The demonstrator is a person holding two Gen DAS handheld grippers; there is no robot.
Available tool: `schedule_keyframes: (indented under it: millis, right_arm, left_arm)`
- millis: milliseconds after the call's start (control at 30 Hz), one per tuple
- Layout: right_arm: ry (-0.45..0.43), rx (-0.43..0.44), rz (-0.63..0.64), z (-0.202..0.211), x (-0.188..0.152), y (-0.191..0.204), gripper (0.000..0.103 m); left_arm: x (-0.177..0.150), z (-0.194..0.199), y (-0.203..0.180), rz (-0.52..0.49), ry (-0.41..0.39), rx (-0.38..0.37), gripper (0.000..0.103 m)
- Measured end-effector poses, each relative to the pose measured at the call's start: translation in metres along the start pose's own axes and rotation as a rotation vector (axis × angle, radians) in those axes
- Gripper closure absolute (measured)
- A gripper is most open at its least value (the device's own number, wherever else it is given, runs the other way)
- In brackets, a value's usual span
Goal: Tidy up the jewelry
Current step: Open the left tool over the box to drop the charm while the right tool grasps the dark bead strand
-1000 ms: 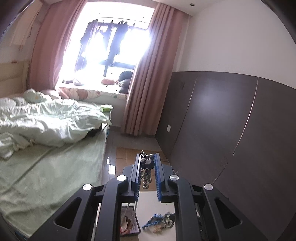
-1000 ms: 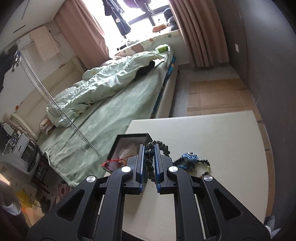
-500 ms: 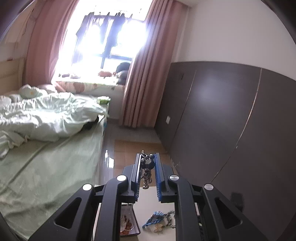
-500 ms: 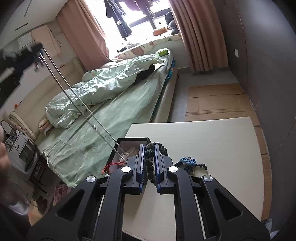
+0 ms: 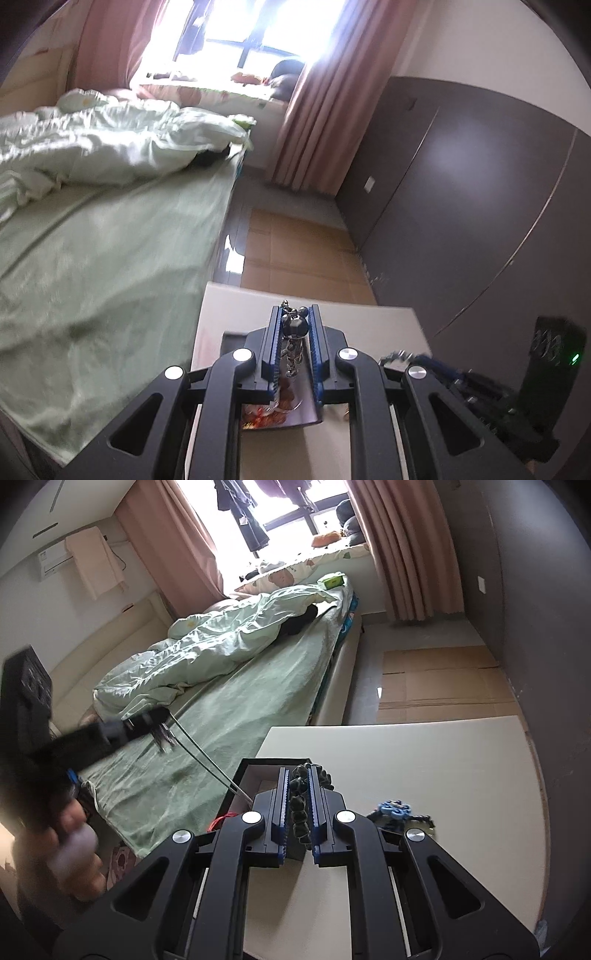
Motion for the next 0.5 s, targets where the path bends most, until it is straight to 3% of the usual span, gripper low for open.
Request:
schedule_keyframes:
  millis: [267,333,367,400,500]
  right_arm:
    - [0.012,0.035,0.001,-0.031,0.007,0.015,0.092]
    - [0.010,0.052,0.009,-0.037,0.006,0.018,0.092]
    - [0.012,0.059,0.010,-0.040,0.004,0.018,0.092]
    - [0.019,0.065,0.009,-0.044,0.001,0.017,0.092]
    - [0.046,0.053,0.000,-0.053,-0.007,0.013,0.092]
  left_arm:
    - [-0.046,-0.028,0.010,0.012,0.096,-0.017,0.090]
    - [-0.052,-0.031,0.013,0.012,0.112,-0.012,0.072]
    - [-0.055,-0.031,0.015,0.016,0.107,-0.008,0.053]
    - [-0.055,-0.029,0.017,0.015,0.095,-0.002,0.048]
    - [-0.054,-0.024,0.021,-0.002,0.081,0.018,0.048]
Point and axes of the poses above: each gripper's, at about its wrist camera, not at the fingertips, and z roughly against the way its jaws point, y to its left, x to its top, the point moved 9 cm from there along -z, roughly the way its jaws point, and after that the axes turned 13 degrees about -z, right-handed, at the moved point
